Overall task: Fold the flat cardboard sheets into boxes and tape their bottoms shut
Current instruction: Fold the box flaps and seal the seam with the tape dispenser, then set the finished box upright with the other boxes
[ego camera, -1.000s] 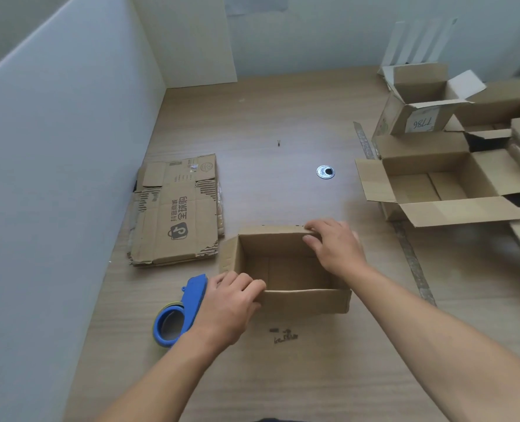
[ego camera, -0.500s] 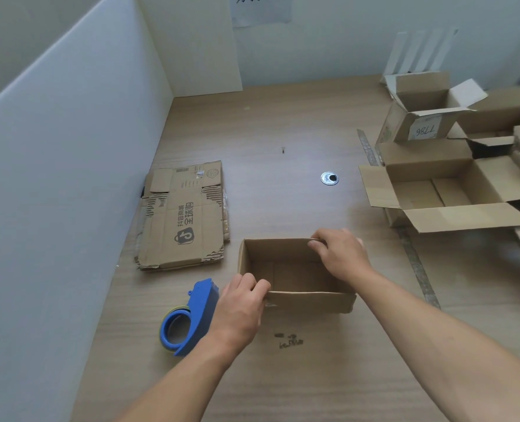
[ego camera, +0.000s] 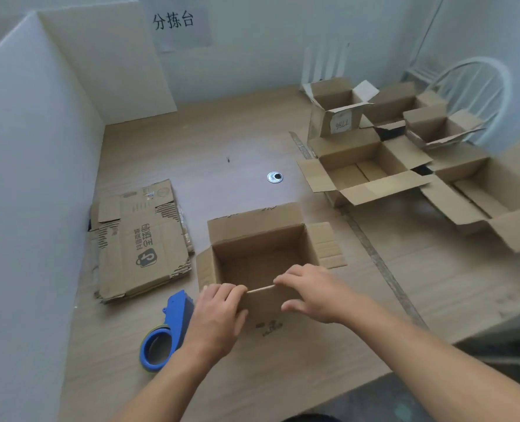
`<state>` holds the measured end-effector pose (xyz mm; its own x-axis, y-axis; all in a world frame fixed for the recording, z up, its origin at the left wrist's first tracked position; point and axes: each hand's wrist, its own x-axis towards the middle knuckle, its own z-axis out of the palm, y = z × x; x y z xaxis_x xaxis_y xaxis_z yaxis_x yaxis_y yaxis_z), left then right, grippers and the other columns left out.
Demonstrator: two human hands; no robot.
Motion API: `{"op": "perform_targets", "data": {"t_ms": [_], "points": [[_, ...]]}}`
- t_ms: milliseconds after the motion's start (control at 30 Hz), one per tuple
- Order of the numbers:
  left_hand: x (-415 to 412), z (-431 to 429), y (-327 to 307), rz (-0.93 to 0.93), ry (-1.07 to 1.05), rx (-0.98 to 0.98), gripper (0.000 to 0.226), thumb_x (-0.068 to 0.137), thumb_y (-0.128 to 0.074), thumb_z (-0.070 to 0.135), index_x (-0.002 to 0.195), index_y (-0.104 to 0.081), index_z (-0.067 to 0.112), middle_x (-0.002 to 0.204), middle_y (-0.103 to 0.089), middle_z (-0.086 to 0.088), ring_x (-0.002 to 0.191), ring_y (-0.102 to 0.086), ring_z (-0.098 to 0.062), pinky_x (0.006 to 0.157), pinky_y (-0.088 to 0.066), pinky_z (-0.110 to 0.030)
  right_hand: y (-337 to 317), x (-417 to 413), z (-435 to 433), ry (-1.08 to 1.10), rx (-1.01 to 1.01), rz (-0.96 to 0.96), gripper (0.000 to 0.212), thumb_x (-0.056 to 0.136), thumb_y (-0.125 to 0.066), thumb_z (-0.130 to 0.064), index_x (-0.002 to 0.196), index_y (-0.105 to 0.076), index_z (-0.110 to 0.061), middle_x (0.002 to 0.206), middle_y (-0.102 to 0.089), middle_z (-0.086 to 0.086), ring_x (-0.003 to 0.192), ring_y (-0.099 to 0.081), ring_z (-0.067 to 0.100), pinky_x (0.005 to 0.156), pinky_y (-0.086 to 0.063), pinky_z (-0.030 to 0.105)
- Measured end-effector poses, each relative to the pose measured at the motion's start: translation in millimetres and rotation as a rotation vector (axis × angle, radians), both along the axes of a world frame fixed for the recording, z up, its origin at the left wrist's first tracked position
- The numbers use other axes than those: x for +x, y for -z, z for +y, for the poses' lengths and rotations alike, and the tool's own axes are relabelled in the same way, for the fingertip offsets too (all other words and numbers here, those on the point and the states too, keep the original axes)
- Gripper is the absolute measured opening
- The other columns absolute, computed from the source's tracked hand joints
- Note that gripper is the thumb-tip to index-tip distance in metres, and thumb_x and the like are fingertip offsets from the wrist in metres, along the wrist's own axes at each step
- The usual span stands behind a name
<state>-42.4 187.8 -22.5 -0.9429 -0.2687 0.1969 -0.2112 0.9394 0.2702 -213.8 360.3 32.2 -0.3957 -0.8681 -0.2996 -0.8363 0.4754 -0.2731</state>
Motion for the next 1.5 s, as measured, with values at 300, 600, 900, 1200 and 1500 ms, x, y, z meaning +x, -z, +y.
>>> {"op": "perform_targets", "data": {"t_ms": [300, 600, 900, 1200, 1500], "points": [[-1.3, 17.2, -8.5, 0.063, 0.227, 0.002, 0.025, 0.082, -0.068, 0.029, 0.105, -0.069, 0.018, 0.104, -0.062, 0.004, 0.096, -0.056, -0.022, 0.074, -0.055, -0.038, 40.2, 34.1, 51.9, 0.197, -0.093, 0.208, 0.027, 0.094, -0.056, -0.027, 0.120, -0.054, -0.027, 0.112, -0.052, 0.003, 0.103, -0.052, 0.028, 0.088, -0.039, 0.041], [-32.6, 43.2, -31.9, 0.117, 0.312, 0.063, 0.037, 0.089, -0.049, 0.040, 0.111, -0.069, 0.018, 0.112, -0.063, 0.004, 0.099, -0.056, -0.021, 0.086, -0.051, -0.034, 28.3, -8.8, 117.6, 0.322, -0.094, 0.332, 0.022, 0.088, -0.067, -0.019, 0.107, -0.061, -0.028, 0.096, -0.060, -0.003, 0.084, -0.060, 0.025, 0.085, -0.043, 0.037], [-102.5, 78.4, -50.6, 0.024, 0.250, 0.098, 0.030, 0.090, -0.068, 0.026, 0.118, -0.065, 0.019, 0.112, -0.065, 0.003, 0.102, -0.062, -0.022, 0.078, -0.052, -0.034, 15.2, -103.2, 178.3, 0.363, 0.079, 0.371, 0.025, 0.103, -0.046, -0.028, 0.127, -0.048, -0.033, 0.117, -0.054, -0.007, 0.105, -0.050, 0.020, 0.101, -0.033, 0.034], [-185.8, 127.7, -48.8, -0.056, 0.088, 0.155, 0.030, 0.096, -0.058, 0.033, 0.124, -0.062, 0.022, 0.119, -0.062, 0.005, 0.113, -0.056, -0.019, 0.088, -0.045, -0.031, 12.4, -207.5, 200.0, 0.242, 0.104, 0.320, 0.025, 0.103, -0.046, -0.026, 0.127, -0.049, -0.029, 0.116, -0.054, -0.004, 0.102, -0.051, 0.022, 0.094, -0.035, 0.035], [-225.5, 159.4, -46.9, -0.090, -0.035, 0.212, 0.032, 0.098, -0.055, 0.033, 0.127, -0.060, 0.023, 0.121, -0.061, 0.007, 0.117, -0.053, -0.015, 0.091, -0.041, -0.027, 11.1, -259.2, 201.0, 0.141, 0.057, 0.308, 0.026, 0.102, -0.046, -0.024, 0.128, -0.047, -0.029, 0.118, -0.054, -0.003, 0.102, -0.050, 0.022, 0.094, -0.035, 0.034]]}}
